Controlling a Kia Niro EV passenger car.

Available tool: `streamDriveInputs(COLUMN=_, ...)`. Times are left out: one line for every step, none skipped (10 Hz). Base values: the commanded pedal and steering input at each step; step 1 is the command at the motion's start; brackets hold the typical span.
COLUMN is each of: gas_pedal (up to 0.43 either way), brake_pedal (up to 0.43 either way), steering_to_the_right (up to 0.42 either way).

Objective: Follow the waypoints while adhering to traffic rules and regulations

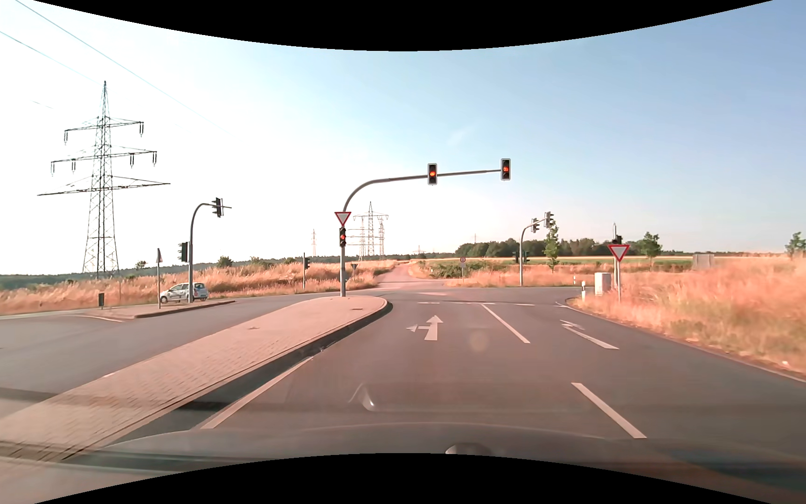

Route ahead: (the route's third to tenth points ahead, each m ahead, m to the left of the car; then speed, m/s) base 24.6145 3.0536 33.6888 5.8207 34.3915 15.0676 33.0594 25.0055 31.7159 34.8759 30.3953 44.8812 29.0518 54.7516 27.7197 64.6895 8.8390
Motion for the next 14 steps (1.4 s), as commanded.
streamDriveInputs(gas_pedal=0.0, brake_pedal=0.311, steering_to_the_right=0.005)
streamDriveInputs(gas_pedal=0.0, brake_pedal=0.311, steering_to_the_right=0.007)
streamDriveInputs(gas_pedal=0.0, brake_pedal=0.317, steering_to_the_right=0.008)
streamDriveInputs(gas_pedal=0.0, brake_pedal=0.323, steering_to_the_right=0.008)
streamDriveInputs(gas_pedal=0.0, brake_pedal=0.323, steering_to_the_right=0.008)
streamDriveInputs(gas_pedal=0.0, brake_pedal=0.323, steering_to_the_right=0.008)
streamDriveInputs(gas_pedal=0.0, brake_pedal=0.329, steering_to_the_right=0.006)
streamDriveInputs(gas_pedal=0.0, brake_pedal=0.329, steering_to_the_right=0.005)
streamDriveInputs(gas_pedal=0.0, brake_pedal=0.335, steering_to_the_right=0.005)
streamDriveInputs(gas_pedal=0.0, brake_pedal=0.335, steering_to_the_right=0.005)
streamDriveInputs(gas_pedal=0.0, brake_pedal=0.335, steering_to_the_right=0.004)
streamDriveInputs(gas_pedal=0.0, brake_pedal=0.341, steering_to_the_right=0.003)
streamDriveInputs(gas_pedal=0.0, brake_pedal=0.335, steering_to_the_right=0.001)
streamDriveInputs(gas_pedal=0.0, brake_pedal=0.341, steering_to_the_right=0.0)
